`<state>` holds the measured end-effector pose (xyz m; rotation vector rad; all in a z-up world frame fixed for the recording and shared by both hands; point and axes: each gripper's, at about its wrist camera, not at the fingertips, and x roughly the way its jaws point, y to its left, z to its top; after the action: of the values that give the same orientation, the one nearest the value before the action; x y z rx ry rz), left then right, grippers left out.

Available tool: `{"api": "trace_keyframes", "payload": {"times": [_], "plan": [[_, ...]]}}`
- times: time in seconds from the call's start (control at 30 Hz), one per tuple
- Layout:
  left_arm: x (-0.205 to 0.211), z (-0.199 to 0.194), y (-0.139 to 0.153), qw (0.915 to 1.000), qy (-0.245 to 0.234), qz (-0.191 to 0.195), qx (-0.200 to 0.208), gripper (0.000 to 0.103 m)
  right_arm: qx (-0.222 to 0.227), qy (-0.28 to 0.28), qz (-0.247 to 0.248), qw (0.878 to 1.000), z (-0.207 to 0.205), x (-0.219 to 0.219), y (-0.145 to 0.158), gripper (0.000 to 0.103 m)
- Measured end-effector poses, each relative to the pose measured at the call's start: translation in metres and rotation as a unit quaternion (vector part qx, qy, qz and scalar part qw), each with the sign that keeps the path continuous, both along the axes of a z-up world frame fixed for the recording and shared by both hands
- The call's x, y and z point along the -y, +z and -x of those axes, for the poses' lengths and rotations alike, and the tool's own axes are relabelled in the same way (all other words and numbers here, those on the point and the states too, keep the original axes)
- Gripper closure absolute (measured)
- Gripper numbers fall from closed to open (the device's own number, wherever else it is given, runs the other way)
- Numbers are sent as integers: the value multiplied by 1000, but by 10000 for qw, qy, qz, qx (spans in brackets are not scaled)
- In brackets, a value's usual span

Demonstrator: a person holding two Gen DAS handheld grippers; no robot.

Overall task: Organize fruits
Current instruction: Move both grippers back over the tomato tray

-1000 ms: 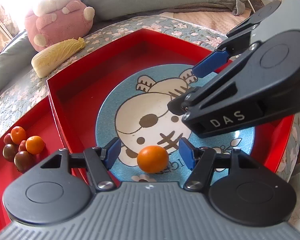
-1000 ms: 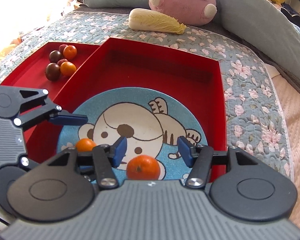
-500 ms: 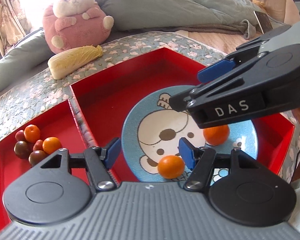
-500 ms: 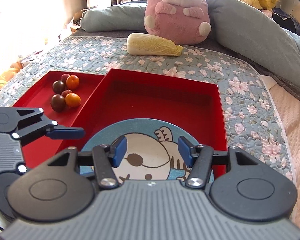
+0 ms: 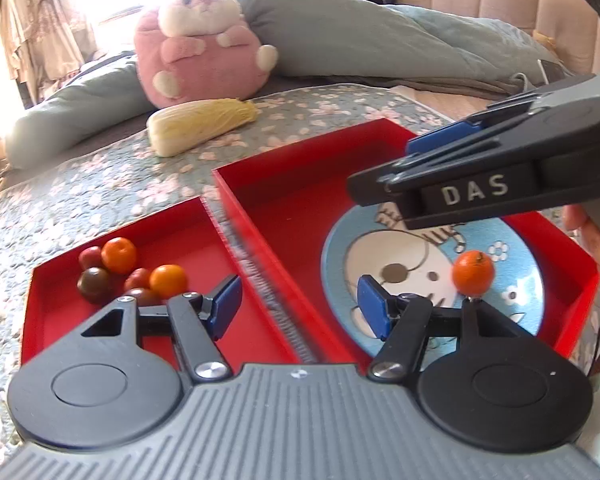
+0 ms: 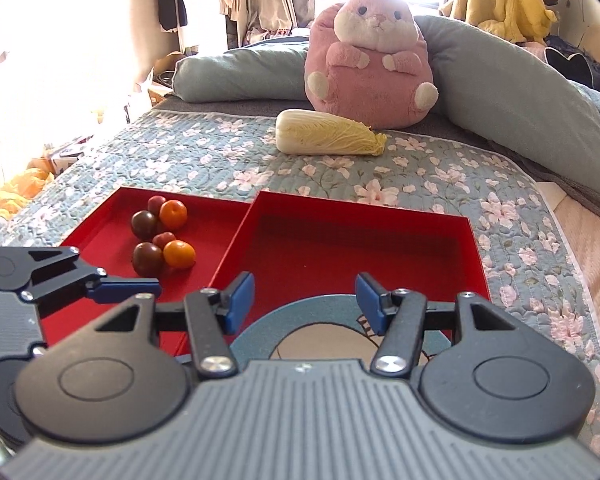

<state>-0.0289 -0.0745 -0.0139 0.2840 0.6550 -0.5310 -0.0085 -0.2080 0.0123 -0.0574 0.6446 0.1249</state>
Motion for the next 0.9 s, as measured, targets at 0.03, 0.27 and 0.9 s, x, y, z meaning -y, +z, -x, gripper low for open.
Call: {"api": "trace_keyframes", "payload": {"times": [0.03, 0.27, 0.9], "plan": [[-4, -2, 0, 10000, 72, -32, 16, 34, 16, 30, 5, 10000, -1, -4, 0, 44], [-41, -16, -12, 9983, 516, -278, -8, 34, -6, 446, 69, 9990, -7, -36, 1, 44], [-113, -49, -40, 9911, 1271, -319, -232, 34, -339, 1620, 401, 9854, -43, -111, -25, 44]]}}
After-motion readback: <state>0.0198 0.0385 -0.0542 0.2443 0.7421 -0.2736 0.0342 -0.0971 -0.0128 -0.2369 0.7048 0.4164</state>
